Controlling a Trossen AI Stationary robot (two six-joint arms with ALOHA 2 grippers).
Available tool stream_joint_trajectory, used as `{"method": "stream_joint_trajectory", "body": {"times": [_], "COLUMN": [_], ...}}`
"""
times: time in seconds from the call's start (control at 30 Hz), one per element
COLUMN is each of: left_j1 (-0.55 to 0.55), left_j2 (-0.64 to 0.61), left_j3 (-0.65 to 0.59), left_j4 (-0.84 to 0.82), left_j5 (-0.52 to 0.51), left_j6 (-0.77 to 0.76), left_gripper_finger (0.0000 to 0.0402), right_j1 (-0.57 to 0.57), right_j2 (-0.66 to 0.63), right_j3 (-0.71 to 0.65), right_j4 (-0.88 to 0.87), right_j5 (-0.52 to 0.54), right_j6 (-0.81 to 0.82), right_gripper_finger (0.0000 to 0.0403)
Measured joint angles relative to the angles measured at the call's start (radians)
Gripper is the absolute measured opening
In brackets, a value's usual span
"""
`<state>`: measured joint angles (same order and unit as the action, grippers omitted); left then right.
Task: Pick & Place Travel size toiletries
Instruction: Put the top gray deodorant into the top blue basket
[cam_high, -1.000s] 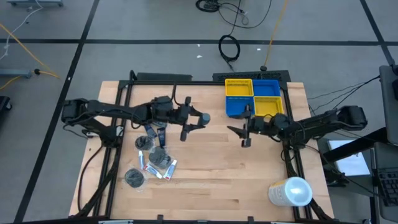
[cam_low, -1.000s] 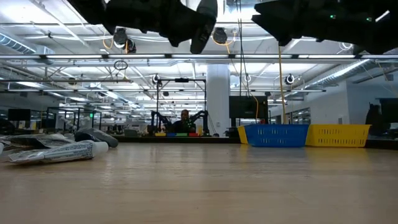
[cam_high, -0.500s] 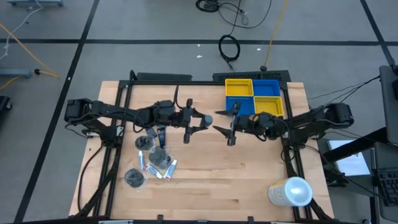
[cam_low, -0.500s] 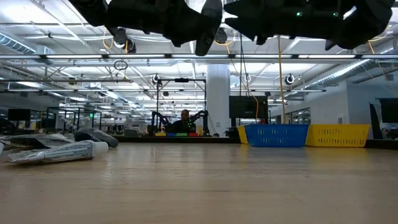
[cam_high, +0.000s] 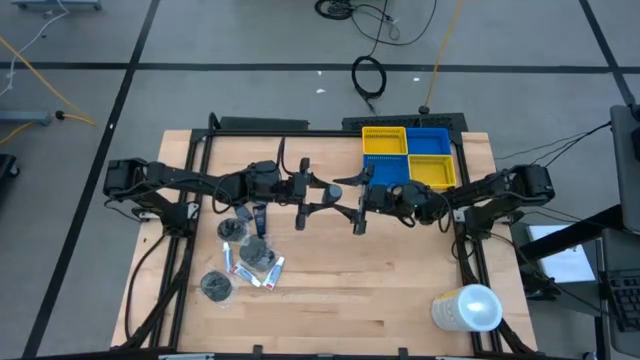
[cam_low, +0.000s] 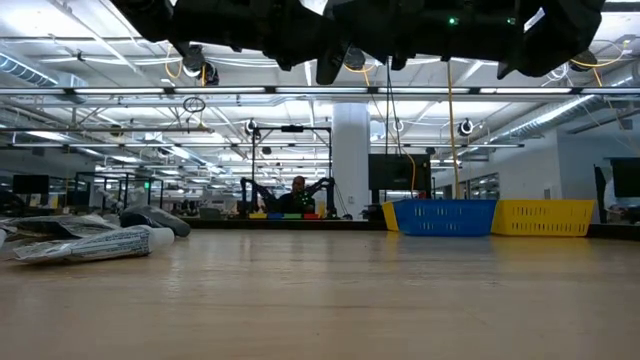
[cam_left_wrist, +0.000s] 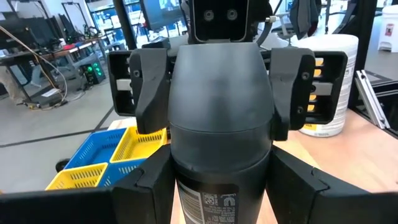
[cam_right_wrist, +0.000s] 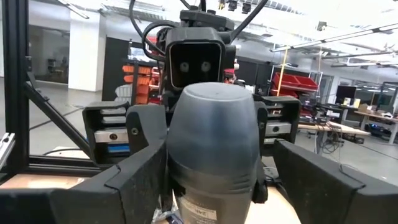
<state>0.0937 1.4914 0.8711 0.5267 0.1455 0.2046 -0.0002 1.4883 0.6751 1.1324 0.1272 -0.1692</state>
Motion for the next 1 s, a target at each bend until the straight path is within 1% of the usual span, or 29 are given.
{"method": "stream_joint_trajectory", "body": {"times": [0.33,0.5,0.7,0.9,1.0], "left_j1": [0.0,0.001,0.001,0.001,0.001], "left_j2": [0.0,0.0,0.0,0.0,0.0], "left_j3": [0.0,0.0,0.0,0.0,0.0], "left_j4": [0.002,0.001,0.0,0.002,0.001], "left_j5": [0.0,-0.017,-0.018,-0.021,-0.021], "left_j6": [0.008,0.011,0.022,0.021,0.021], "left_gripper_finger": [0.0188,0.0188,0.0188,0.0188,0.0188], "right_j1": [0.0,0.0,0.0,0.0,0.0], "right_j2": [0.0,0.013,0.021,0.026,0.027], "right_j3": [0.025,0.025,0.025,0.027,0.029], "right_j4": [0.0,0.002,0.006,0.048,0.033], "right_j5": [-0.002,-0.047,-0.048,-0.047,-0.046], "right_j6": [0.001,0.008,0.007,0.007,0.008], "right_gripper_finger": [0.0272,0.0264,0.0263,0.0262,0.0253]}}
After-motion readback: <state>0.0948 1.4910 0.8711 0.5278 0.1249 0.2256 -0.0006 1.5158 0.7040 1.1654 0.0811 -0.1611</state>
